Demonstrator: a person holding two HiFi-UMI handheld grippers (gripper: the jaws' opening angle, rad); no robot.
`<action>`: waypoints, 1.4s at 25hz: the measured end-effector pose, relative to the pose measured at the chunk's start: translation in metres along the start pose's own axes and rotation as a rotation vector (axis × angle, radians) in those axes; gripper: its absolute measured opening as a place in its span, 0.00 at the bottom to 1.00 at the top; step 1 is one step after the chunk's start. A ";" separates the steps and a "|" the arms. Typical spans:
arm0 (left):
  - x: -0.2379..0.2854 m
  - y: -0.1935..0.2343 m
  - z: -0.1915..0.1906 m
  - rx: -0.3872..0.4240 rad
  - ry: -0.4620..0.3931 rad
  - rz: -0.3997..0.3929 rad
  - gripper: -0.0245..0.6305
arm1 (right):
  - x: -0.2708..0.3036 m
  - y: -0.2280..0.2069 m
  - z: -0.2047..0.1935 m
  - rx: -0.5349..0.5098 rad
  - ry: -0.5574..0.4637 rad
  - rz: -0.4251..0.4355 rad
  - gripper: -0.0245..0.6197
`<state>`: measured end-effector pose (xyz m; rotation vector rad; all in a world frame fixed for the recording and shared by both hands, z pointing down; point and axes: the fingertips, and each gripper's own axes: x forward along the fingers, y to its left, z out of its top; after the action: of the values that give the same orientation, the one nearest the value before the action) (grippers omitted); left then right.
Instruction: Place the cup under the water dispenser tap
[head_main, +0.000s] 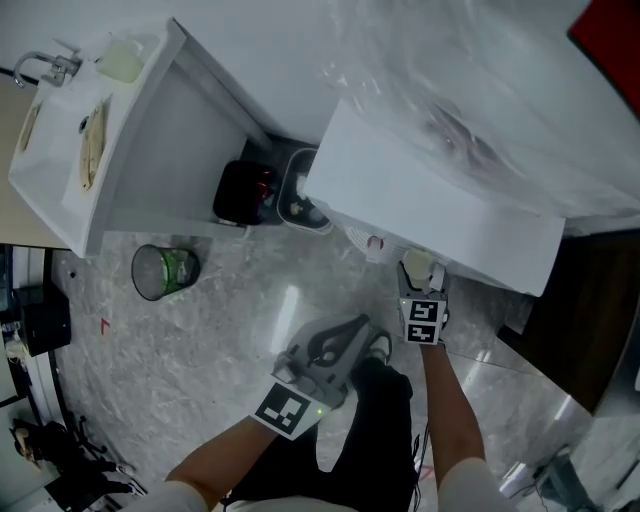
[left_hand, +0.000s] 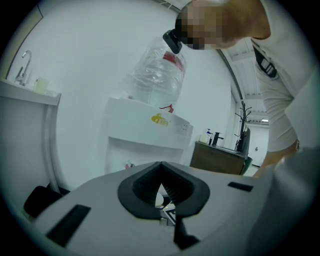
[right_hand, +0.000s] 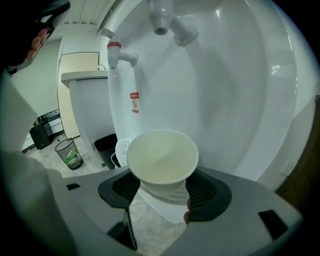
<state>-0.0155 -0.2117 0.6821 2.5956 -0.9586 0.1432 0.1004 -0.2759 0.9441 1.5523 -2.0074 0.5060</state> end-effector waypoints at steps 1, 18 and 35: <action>-0.001 0.001 0.000 -0.001 0.001 0.002 0.04 | 0.000 0.001 0.000 0.003 0.003 0.002 0.45; -0.021 -0.028 0.049 -0.001 0.024 -0.014 0.04 | -0.079 0.003 0.038 -0.001 0.038 0.022 0.54; -0.082 -0.120 0.173 0.058 0.044 -0.050 0.04 | -0.319 0.048 0.251 0.068 -0.150 0.093 0.53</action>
<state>-0.0067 -0.1423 0.4672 2.6551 -0.8859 0.2169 0.0653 -0.1708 0.5510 1.5839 -2.2051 0.5119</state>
